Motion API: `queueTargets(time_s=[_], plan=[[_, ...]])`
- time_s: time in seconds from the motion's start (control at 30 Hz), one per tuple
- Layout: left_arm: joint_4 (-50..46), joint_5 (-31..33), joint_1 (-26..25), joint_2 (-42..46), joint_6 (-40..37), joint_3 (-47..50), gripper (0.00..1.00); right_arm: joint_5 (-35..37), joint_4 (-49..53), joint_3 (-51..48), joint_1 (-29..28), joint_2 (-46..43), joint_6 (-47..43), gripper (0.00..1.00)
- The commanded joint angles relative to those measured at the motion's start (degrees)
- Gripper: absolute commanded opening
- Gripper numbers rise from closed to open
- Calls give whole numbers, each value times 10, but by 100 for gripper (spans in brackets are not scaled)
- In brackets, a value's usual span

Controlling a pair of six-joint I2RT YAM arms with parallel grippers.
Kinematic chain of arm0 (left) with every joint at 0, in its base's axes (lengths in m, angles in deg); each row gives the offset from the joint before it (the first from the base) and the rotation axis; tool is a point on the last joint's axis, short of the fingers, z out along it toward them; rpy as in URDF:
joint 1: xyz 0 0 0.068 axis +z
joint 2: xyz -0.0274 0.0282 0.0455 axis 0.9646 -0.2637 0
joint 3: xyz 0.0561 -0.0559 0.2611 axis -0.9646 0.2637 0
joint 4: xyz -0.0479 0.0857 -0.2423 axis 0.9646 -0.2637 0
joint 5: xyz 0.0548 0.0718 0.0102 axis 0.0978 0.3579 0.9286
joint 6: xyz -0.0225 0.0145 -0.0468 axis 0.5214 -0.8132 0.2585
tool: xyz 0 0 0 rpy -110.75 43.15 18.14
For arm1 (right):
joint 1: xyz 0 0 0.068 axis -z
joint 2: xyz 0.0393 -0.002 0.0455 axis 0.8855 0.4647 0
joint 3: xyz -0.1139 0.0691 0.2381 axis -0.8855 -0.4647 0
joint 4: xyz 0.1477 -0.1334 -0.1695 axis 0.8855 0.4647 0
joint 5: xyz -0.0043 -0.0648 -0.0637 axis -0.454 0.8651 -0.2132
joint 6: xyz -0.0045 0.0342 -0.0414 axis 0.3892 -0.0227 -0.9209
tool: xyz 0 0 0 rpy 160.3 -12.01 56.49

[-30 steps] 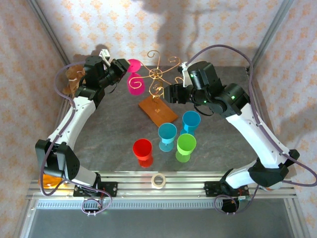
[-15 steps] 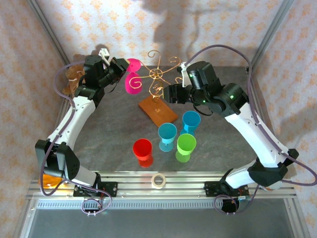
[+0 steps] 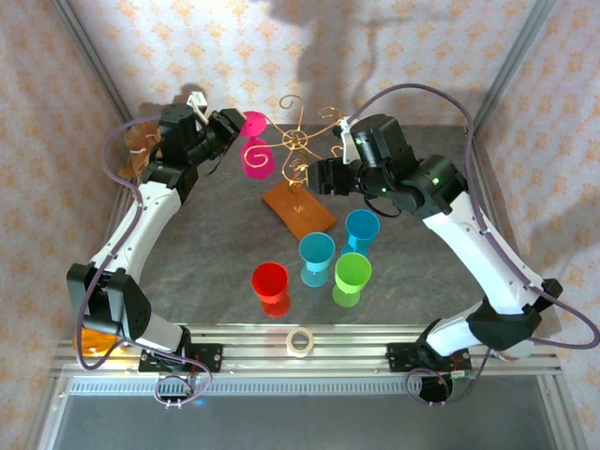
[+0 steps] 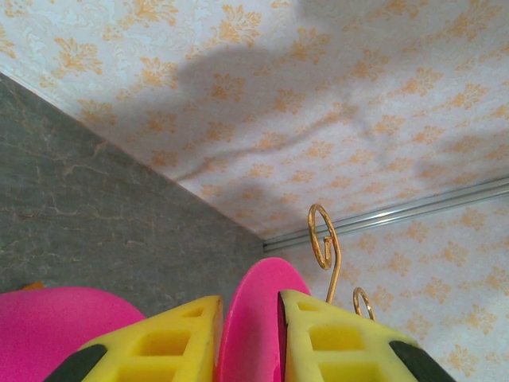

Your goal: Take the wine glass off the wine glass rack

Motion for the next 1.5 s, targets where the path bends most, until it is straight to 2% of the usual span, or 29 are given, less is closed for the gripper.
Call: queueTargets(time_s=[0.0,0.57,0.87,1.03,1.2,1.47], plan=[[17,10,-1,6,-11,-5,23,-1,9,19,3,2,-7,64],[25,24,3,16,-9,6,22,-6,10,23,3,2,-8,64],[24,24,3,16,-8,6,12,-6,11,24,3,3,-10,64],[26,24,3,18,-10,6,0,-8,11,25,3,6,-10,64],[30,24,3,19,-3,6,0,-10,11,28,3,7,-9,64],[74,5,6,13,56,7,0,-13,12,32,3,8,-9,64]])
